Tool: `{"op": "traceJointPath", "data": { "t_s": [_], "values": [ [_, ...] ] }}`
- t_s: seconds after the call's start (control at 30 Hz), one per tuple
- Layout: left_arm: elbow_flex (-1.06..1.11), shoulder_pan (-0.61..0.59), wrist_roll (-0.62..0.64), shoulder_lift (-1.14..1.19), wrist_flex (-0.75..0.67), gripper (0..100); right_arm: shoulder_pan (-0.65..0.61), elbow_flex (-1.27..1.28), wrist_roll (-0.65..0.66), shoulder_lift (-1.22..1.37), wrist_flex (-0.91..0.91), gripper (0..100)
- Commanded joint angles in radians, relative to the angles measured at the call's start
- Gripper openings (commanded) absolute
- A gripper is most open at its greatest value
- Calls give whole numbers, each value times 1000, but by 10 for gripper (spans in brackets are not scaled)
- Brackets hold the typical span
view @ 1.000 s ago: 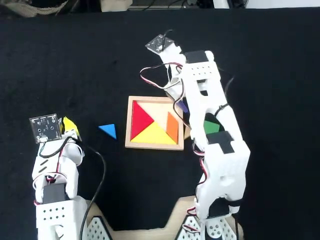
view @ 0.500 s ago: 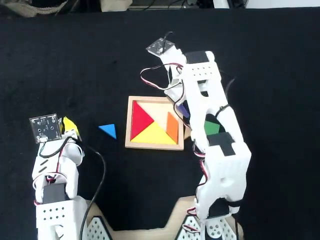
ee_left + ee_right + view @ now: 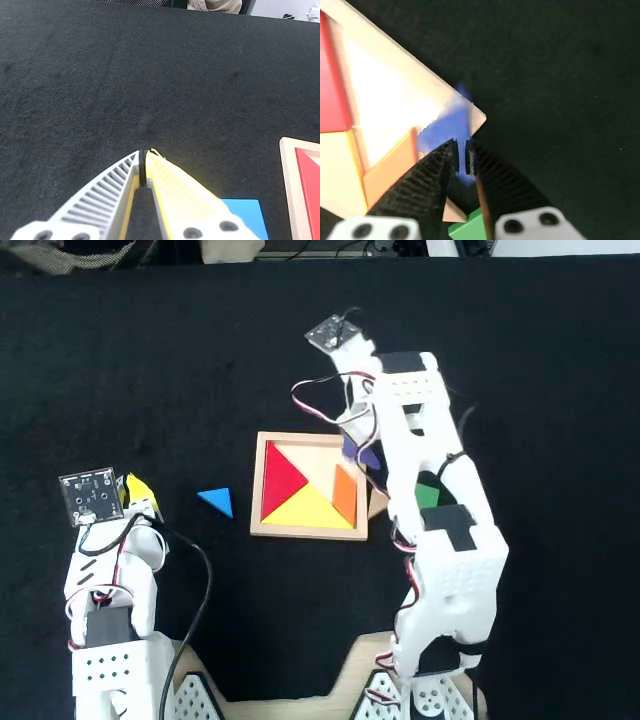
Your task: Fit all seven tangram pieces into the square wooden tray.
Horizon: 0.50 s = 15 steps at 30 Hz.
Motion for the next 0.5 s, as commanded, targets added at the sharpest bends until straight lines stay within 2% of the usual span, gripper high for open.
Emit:
{"op": "traceJointPath", "data": {
  "t_s": [0.0, 0.27, 0.47],
  "values": [
    [-4, 13, -6, -8, -18, 29, 8, 2, -5, -61, 5, 12],
    [-2, 13, -6, -8, -20, 29, -71, -2, -2, -67, 44, 21],
    [-2, 13, -6, -8, -20, 29, -69, -61, 18, -68, 117, 203]
  ]
}}
